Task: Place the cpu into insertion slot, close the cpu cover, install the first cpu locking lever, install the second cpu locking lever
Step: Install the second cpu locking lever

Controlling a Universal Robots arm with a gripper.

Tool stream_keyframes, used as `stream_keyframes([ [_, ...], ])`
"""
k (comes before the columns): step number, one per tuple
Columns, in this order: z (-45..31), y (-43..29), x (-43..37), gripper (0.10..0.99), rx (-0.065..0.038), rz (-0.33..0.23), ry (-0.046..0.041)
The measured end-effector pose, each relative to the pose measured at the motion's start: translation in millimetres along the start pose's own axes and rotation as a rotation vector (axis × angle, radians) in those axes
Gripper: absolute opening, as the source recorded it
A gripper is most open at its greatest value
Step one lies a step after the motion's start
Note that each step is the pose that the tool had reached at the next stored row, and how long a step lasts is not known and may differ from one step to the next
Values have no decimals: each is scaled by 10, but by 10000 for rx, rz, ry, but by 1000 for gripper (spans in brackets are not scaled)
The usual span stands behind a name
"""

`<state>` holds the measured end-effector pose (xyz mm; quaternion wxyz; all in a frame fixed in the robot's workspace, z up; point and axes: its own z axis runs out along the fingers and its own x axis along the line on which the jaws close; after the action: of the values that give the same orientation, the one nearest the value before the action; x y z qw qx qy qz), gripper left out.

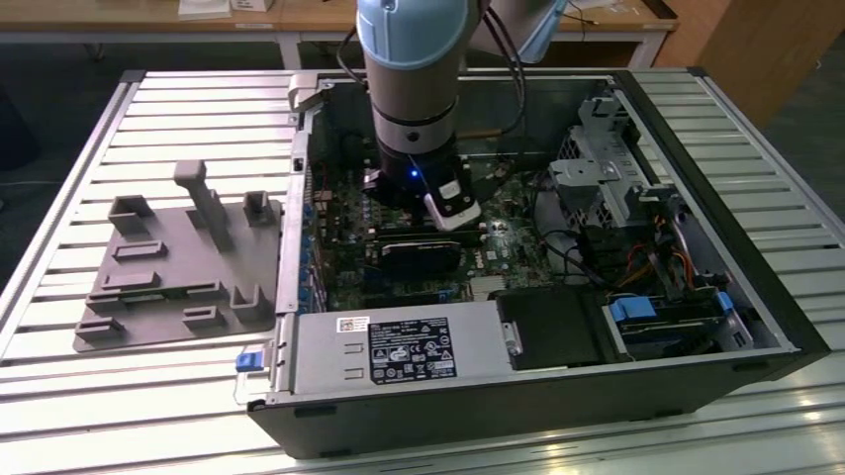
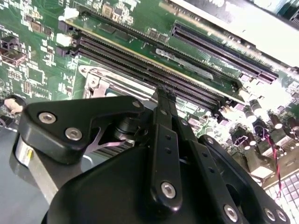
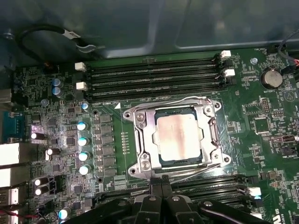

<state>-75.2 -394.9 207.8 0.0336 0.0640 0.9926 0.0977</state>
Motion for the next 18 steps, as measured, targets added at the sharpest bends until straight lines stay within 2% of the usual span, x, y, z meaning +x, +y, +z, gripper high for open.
stream_keyframes([
  [3,4,-37,17,106,-151,-2,-51],
  [9,7,-97,96,106,-349,-20,-188],
  [15,24,-123,167,106,-714,-25,-313],
  [18,36,-142,205,106,-837,-29,-365],
])
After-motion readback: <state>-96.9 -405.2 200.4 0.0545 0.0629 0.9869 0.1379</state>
